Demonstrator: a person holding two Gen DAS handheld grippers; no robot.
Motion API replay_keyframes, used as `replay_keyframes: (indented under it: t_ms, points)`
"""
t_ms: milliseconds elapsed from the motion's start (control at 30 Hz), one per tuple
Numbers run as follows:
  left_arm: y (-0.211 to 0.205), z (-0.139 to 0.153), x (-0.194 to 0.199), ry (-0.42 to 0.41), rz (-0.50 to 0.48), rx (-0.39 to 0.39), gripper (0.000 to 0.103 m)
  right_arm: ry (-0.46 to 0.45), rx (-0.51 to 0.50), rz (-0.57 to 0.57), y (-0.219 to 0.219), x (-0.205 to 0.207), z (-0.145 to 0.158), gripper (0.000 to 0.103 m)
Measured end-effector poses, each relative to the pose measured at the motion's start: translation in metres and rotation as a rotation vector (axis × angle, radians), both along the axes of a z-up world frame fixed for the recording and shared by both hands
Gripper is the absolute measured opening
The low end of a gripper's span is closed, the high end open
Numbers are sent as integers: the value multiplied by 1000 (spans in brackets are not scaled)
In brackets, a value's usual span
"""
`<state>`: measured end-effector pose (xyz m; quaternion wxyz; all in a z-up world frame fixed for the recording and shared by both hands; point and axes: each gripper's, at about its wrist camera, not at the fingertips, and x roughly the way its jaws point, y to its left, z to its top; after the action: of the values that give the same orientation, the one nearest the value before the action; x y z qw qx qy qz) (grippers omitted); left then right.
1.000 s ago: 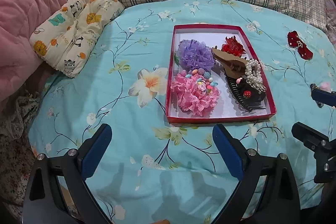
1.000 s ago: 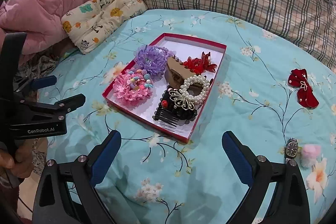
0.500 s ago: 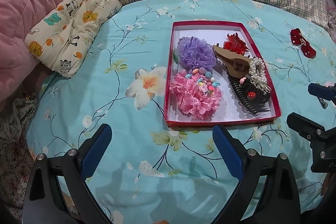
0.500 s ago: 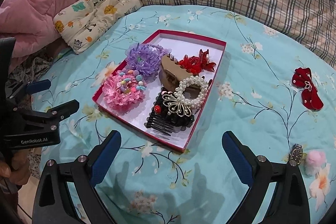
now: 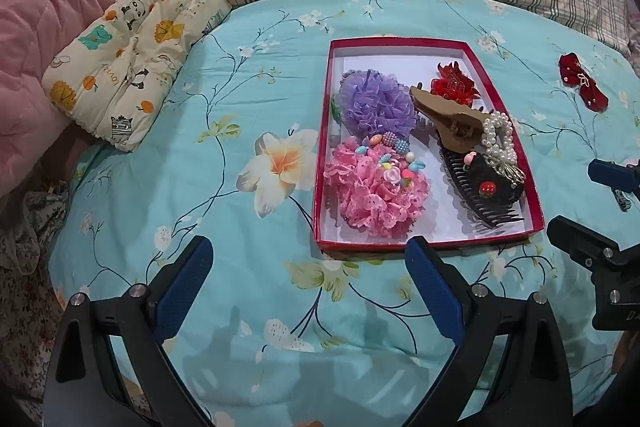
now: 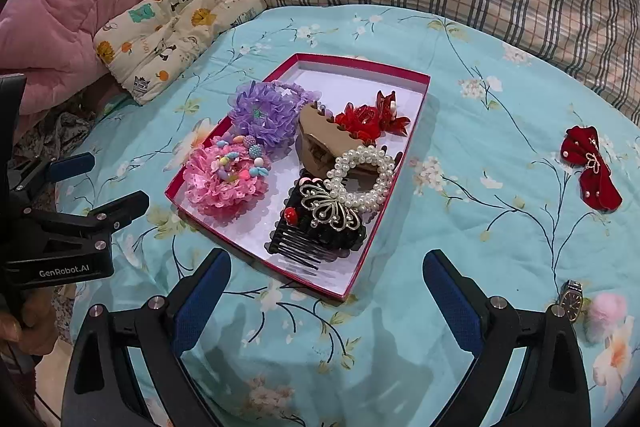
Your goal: Organize jewelry
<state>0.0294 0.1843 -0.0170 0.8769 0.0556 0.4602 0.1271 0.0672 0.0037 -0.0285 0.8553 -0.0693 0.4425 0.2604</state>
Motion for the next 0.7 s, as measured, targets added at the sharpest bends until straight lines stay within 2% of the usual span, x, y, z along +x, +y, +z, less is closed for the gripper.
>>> replay_keyframes:
  t_ms: [700]
  points:
    - [-2,-2,6,2,-3,5,98,9,-4,-3,0,6,-4,98]
